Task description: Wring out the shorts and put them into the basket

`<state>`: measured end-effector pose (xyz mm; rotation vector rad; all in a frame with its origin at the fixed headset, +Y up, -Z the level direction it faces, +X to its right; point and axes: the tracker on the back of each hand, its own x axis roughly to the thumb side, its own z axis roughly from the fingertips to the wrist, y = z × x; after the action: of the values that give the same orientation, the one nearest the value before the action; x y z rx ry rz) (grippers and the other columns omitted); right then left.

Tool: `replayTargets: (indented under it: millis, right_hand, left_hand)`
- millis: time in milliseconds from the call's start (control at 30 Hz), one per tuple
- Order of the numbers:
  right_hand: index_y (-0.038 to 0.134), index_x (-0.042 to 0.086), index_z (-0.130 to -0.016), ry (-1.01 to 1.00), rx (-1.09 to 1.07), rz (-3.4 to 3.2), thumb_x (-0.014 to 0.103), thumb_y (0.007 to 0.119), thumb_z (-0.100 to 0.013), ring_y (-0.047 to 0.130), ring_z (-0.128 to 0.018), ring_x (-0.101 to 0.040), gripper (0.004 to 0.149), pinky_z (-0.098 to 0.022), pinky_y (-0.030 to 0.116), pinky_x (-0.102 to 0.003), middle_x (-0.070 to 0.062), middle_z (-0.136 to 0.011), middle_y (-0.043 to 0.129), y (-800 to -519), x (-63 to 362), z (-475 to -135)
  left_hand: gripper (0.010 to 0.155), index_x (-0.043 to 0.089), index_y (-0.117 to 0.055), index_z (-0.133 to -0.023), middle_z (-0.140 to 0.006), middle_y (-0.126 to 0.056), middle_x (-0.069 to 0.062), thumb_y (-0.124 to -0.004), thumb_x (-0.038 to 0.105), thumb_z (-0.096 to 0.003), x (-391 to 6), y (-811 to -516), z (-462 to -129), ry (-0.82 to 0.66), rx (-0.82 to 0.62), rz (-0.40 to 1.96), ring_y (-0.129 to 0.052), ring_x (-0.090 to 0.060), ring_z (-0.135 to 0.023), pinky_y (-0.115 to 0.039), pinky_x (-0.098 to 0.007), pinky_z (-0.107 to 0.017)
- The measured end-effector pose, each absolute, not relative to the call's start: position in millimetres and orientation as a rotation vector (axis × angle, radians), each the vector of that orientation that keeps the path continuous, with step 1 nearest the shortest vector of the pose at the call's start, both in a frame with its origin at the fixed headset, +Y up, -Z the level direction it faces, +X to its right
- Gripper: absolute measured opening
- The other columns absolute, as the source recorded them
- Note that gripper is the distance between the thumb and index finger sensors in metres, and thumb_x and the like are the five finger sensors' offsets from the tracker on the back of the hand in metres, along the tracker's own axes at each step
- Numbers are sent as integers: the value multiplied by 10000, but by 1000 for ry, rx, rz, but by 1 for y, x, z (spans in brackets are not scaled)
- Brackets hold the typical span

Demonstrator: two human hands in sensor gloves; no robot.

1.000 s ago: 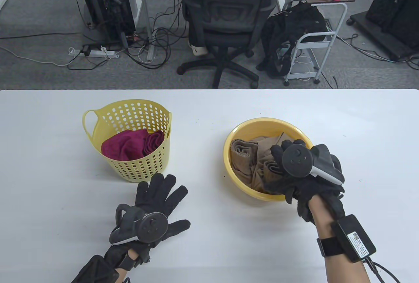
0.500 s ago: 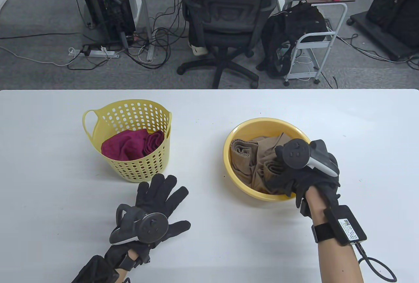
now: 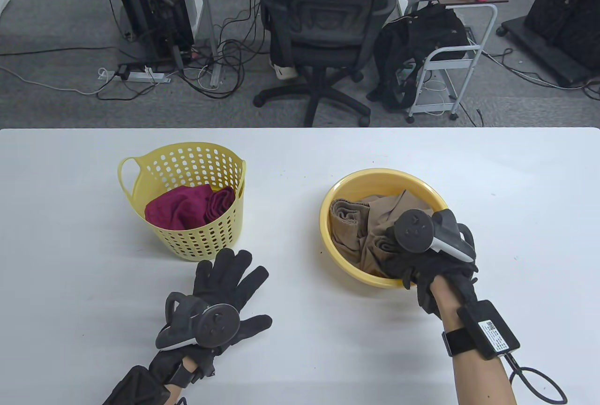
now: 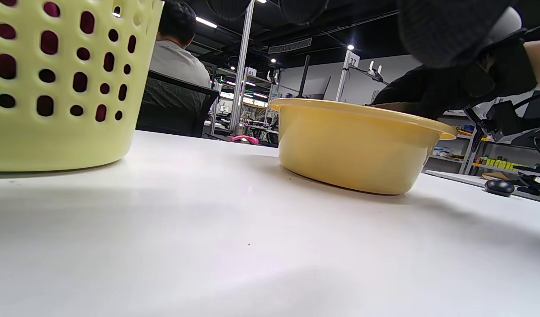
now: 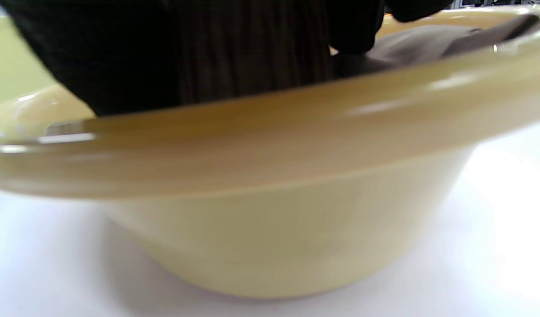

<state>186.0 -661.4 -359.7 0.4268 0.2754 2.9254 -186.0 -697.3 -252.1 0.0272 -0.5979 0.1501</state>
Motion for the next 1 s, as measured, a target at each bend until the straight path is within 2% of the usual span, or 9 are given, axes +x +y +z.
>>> replayTargets:
  millis: [400,1000]
  right_hand:
    - [621,129,-992,155,425,2785,459,904,-461,834,-844,-464,686,-624,727,-577,-198,-968,748,-639,183,-349]
    - [647,90,-983,-94,366,2420,502,902,-468,941,-715,-418,706,-546,813,-524,-189,-880,830,-574,178,-327]
  left_hand:
    - [886,265,-341,-1175,-1270,-269,-247,-737,687,-504,-189,-695,-252,-587,33,154,-300,-613,-1128,-279,-794,-667]
    - [889,262,-340,-1176,-1269,-268,-251,-737,686,-503,-193,-693,-252,-575,51,148,-300,-614,-1127,-282,-794,-667]
